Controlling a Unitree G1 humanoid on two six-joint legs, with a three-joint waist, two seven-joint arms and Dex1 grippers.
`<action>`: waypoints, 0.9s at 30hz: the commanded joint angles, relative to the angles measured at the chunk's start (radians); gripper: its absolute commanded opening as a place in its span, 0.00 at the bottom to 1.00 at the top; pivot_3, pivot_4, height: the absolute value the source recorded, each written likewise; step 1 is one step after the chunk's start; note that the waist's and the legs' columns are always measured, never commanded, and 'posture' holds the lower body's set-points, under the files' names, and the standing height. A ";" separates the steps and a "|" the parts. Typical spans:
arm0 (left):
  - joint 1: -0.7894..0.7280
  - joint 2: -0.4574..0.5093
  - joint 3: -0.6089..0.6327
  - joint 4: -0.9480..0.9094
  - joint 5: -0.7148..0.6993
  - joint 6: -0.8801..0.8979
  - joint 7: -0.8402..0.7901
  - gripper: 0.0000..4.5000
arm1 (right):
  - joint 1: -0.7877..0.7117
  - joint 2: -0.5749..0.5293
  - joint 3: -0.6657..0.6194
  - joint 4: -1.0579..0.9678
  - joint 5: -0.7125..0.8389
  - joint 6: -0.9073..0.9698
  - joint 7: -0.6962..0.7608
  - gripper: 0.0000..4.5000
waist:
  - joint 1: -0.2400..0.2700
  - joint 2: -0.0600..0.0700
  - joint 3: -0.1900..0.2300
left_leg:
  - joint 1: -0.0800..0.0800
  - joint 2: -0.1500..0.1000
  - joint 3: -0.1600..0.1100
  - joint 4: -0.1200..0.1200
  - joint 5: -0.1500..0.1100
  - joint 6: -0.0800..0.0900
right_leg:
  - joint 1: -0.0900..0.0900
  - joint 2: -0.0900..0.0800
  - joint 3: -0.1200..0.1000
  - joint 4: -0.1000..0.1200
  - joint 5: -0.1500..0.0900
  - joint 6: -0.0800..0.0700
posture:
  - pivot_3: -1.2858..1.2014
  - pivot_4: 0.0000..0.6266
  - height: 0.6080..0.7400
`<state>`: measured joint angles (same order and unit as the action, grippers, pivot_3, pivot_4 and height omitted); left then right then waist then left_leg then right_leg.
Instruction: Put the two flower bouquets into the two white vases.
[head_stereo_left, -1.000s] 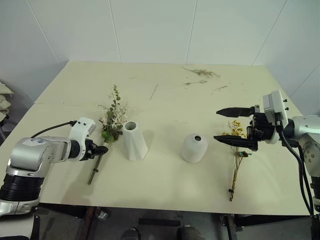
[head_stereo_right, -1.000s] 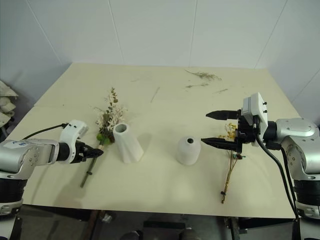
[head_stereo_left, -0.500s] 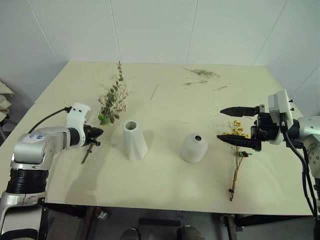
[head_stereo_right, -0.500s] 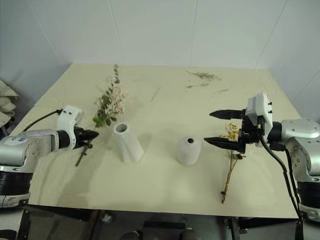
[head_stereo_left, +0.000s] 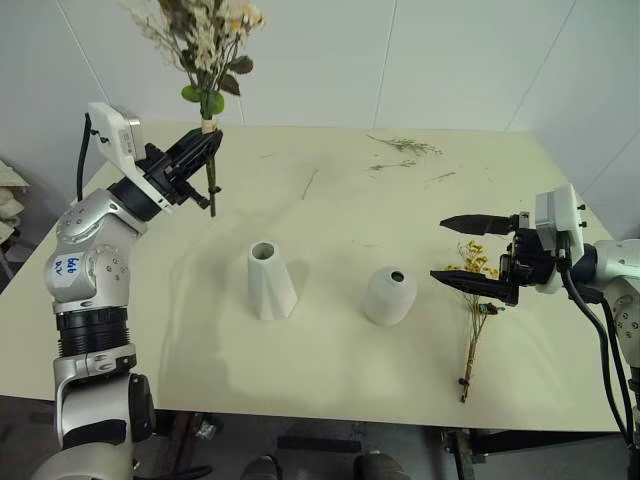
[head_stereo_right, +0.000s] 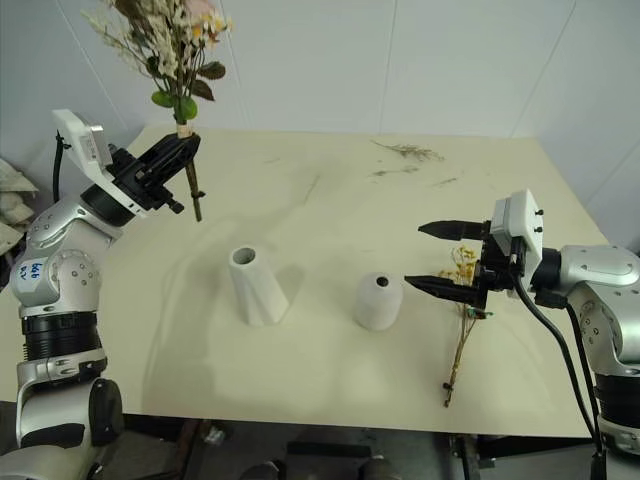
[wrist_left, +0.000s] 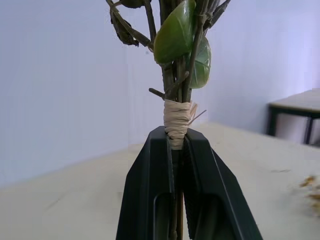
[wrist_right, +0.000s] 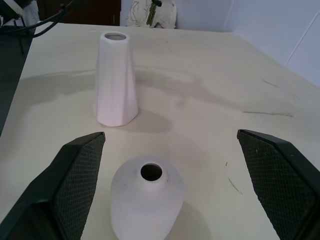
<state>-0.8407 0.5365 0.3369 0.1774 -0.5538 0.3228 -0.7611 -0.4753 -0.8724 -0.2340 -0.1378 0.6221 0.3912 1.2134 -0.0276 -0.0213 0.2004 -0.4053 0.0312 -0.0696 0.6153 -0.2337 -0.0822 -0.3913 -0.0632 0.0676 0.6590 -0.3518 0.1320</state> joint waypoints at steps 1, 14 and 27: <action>-0.045 -0.043 0.035 -0.014 -0.138 -0.010 -0.102 0.00 | 0.019 -0.001 -0.064 -0.052 0.039 -0.018 -0.012 1.00 | 0.001 0.000 0.000 | 0.000 0.000 0.000 0.000 -0.001 0.001 | 0.000 0.000 0.000 0.000 0.000 0.000 | 0.52 0.24 1.00; -0.052 -0.096 0.021 -0.080 -0.356 0.132 -0.187 0.00 | 0.137 -0.030 -0.168 -0.176 0.169 0.039 -0.013 1.00 | 0.000 0.000 0.000 | 0.000 0.000 -0.001 0.007 -0.001 0.003 | 0.003 0.001 0.001 0.001 0.002 0.002 | 0.52 0.24 1.00; 0.038 -0.055 -0.027 -0.103 -0.306 0.180 -0.217 0.00 | 0.186 -0.015 -0.162 -0.213 0.161 0.029 -0.072 1.00 | -0.001 0.000 0.000 | 0.002 0.000 -0.001 0.008 -0.001 0.003 | 0.005 0.001 0.001 0.000 0.003 0.003 | 0.52 0.24 1.00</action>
<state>-0.8130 0.4592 0.3043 0.1176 -0.8638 0.5117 -0.9670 -0.2934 -0.8846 -0.3637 -0.3158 0.7750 0.4328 1.1509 -0.0282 -0.0217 0.2007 -0.4035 0.0311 -0.0704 0.6228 -0.2352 -0.0793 -0.3862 -0.0621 0.0690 0.6585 -0.3486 0.1351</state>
